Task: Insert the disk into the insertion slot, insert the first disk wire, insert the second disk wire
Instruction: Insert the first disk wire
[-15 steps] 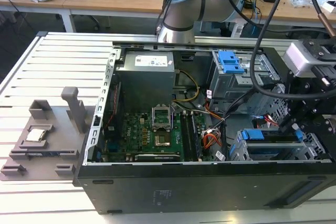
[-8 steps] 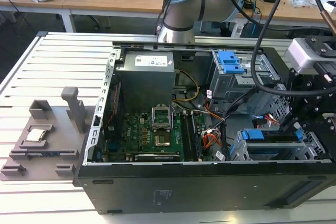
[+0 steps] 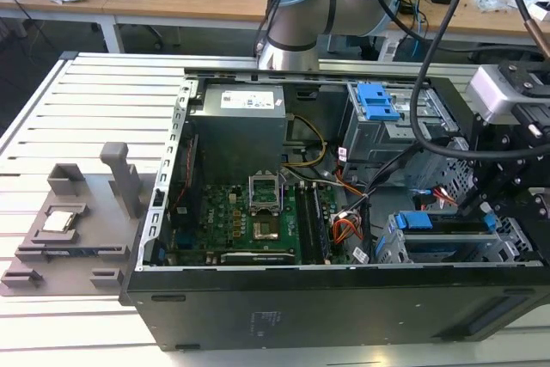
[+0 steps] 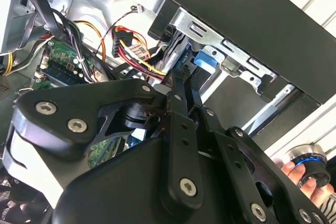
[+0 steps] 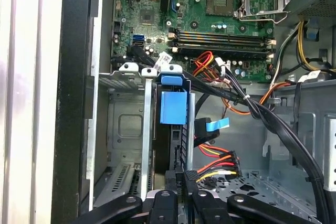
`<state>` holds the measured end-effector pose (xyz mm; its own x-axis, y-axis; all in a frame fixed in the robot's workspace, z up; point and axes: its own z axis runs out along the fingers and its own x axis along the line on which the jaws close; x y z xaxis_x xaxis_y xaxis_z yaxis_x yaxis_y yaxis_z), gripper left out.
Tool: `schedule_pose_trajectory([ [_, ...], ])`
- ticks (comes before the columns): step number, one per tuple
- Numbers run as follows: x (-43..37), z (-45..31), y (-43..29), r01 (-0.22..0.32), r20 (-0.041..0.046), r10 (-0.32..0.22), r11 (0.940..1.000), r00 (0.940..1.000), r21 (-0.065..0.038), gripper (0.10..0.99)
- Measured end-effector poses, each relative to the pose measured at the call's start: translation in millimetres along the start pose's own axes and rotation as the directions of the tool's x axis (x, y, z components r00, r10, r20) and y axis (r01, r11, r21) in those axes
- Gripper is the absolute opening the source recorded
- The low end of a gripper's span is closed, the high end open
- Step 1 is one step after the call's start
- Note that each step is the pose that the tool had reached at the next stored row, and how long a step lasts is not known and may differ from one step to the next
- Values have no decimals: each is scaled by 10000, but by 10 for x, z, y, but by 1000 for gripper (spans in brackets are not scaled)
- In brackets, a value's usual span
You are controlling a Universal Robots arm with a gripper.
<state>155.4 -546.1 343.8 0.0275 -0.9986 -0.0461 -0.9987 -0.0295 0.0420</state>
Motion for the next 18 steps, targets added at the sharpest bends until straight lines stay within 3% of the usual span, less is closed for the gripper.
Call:
schedule_pose_trajectory([
  [8,1,35,-8,-63,4,63,10000,10000,-3,176],
  [12,1,38,-5,-423,18,423,9991,9991,17,176],
  [18,3,91,-7,-424,16,424,9991,9991,14,176],
])
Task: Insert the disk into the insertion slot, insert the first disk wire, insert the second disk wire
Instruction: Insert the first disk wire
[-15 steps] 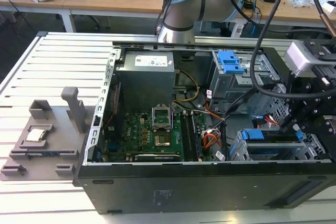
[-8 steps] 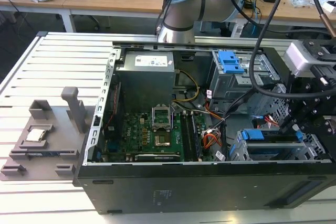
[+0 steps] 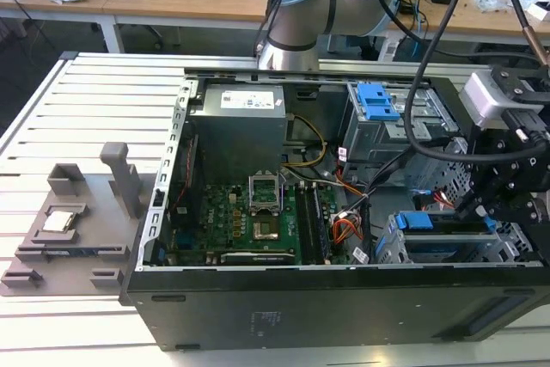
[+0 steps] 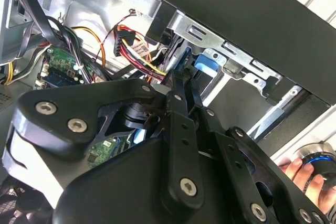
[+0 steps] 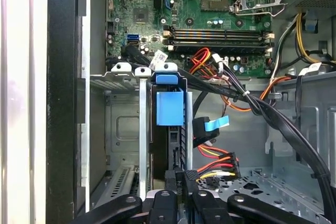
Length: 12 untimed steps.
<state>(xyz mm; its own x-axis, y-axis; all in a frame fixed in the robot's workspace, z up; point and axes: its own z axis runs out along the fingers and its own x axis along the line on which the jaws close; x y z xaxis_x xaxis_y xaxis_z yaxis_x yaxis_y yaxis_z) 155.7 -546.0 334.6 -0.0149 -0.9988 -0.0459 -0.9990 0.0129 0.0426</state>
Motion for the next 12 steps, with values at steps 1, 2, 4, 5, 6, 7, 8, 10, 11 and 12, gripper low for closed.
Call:
schedule_pose_trajectory([
  [1,1,7,0,0,0,0,10000,10000,0,176],
  [2,1,6,0,0,-2,0,10000,10000,0,176],
  [4,1,11,-1,0,1,0,10000,10000,0,176],
  [5,0,16,-1,2,13,-2,10000,10000,1,176],
  [6,0,24,-2,2,23,-2,10000,10000,1,188],
  [7,0,18,-1,1,9,-1,10000,10000,-1,251],
  [8,1,16,-1,1,2,-1,10000,10000,0,251],
  [10,1,14,-1,0,0,0,10000,10000,0,251],
  [11,-2,-44,1,0,2,0,10000,10000,0,251],
  [12,-5,-91,4,0,1,0,10000,10000,0,251],
])
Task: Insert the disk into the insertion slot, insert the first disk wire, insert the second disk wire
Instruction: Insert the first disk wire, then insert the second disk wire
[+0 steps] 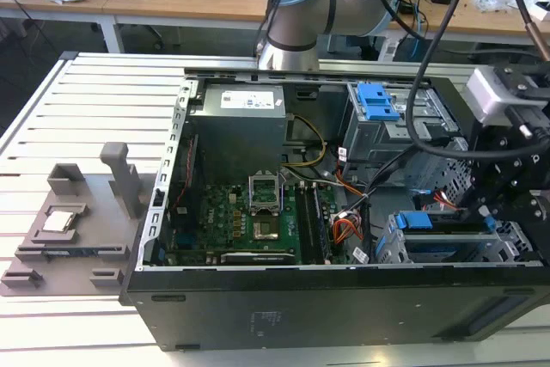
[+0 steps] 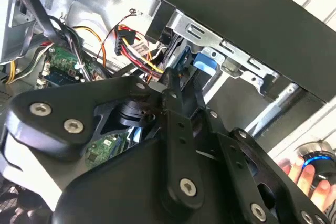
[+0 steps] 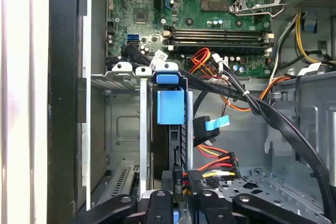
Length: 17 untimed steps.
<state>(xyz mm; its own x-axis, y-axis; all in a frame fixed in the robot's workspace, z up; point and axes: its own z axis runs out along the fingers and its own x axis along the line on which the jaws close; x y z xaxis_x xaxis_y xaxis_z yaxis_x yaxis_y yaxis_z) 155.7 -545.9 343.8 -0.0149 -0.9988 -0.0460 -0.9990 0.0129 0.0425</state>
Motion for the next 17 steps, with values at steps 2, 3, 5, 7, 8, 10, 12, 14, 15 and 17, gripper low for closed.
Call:
schedule_pose_trajectory([
  [2,-9,-61,3,0,2,0,10000,10000,0,251],
  [3,-27,-124,6,-1,-6,1,10000,10000,0,251],
  [5,-56,-201,9,-1,-24,1,10000,10000,1,169],
  [7,-77,-269,13,-3,-46,3,10000,10000,2,106],
  [8,-80,-294,14,-2,-47,2,10000,10000,2,106],
  [10,-80,-295,14,-2,-43,2,10000,10000,2,106],
  [12,-80,-297,14,-2,-47,2,10000,10000,2,106],
  [14,-80,-298,14,-2,-46,2,10000,10000,2,106],
  [15,-80,-299,14,-2,-47,2,10000,10000,2,106],
  [17,-80,-300,14,-2,-47,2,10000,10000,2,106],
])
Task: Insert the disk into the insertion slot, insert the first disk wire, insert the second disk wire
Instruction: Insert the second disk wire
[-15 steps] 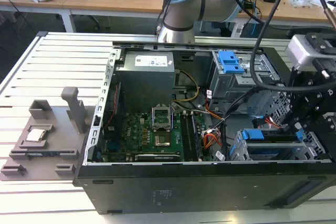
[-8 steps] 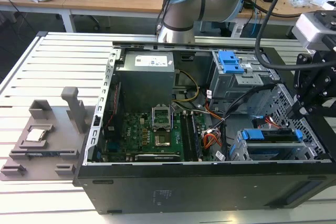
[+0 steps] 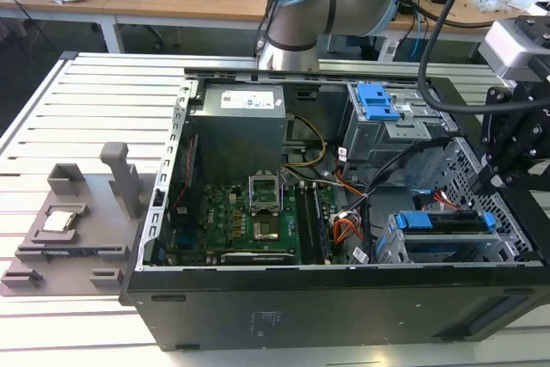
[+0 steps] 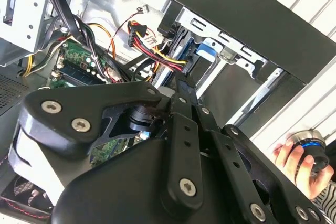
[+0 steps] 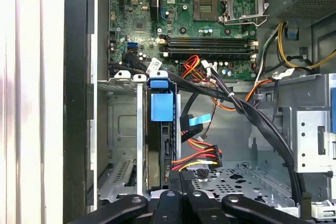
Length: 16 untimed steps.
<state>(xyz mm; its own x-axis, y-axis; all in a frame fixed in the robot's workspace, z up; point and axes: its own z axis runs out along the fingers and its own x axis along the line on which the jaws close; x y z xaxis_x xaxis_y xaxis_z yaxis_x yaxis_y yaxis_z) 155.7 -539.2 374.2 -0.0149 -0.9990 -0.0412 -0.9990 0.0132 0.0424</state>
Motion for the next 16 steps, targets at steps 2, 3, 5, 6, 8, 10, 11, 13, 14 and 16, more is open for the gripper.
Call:
schedule_pose_trajectory([
  [2,0,-2,0,0,1,0,10000,10000,0,106],
  [3,0,-3,0,0,0,0,10000,10000,0,106],
  [5,0,-4,0,0,1,0,10000,10000,0,173],
  [6,0,-4,0,0,1,0,10000,10000,0,173],
  [8,0,-5,0,0,0,0,10000,10000,0,239],
  [10,-7,-4,56,1,-1,-1,10000,10000,0,239],
  [11,-10,-2,87,1,0,-1,10000,10000,0,239],
  [13,-9,2,160,-1,2,1,10000,10000,0,239],
  [14,-9,3,194,1,2,-1,10000,10000,0,239],
  [16,-8,5,241,0,2,0,10000,10000,0,239],
])
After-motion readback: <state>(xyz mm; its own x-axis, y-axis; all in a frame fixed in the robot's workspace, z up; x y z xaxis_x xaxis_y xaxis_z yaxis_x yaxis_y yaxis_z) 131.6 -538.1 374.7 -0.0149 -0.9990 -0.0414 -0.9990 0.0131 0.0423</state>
